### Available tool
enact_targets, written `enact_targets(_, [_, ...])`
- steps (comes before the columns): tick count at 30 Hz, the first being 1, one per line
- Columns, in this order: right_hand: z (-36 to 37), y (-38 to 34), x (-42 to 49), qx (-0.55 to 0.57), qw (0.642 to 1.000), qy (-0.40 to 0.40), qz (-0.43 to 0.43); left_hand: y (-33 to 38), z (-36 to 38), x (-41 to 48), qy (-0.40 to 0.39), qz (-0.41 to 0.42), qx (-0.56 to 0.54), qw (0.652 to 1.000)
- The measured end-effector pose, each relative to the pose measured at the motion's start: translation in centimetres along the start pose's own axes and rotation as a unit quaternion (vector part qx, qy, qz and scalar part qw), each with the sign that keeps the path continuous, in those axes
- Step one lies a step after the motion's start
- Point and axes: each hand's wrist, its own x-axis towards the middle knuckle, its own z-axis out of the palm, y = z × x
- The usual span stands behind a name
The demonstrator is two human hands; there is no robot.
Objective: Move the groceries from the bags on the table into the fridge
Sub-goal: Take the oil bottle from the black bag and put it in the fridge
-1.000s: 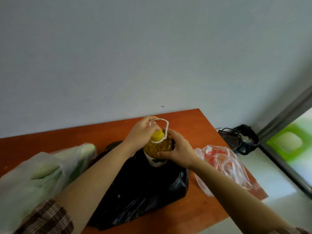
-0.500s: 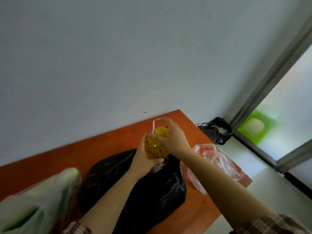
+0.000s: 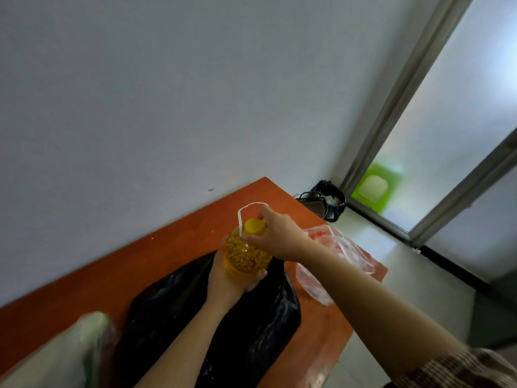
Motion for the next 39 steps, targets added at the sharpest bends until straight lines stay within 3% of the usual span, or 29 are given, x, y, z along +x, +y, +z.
enact_targets(10, [-0.4, 0.0, -5.4, 0.052, 0.997, 0.055, -0.022, 1.6, 0.1, -4.0, 0.028, 0.047, -0.013, 0.998])
enact_targets(20, [-11.4, 0.8, -17.6, 0.133, 0.979, 0.142, -0.069, 12.3, 3.2, -12.0, 0.076, 0.202, 0.056, 0.975])
enact_targets(27, [-18.9, 8.9, -32.0, 0.122, 0.959, 0.253, -0.044, 20.0, 15.3, -21.3, -0.004, 0.267, 0.022, 0.963])
enact_targets(32, [-25.0, 17.3, -42.9, 0.076, 0.948, 0.307, 0.029, 24.8, 27.3, -27.8, -0.120, 0.276, -0.021, 0.953])
enact_targets(39, [-33.1, 29.2, -56.6, -0.001, 0.906, 0.396, 0.152, 32.6, 46.1, -36.8, -0.281, 0.269, -0.059, 0.920])
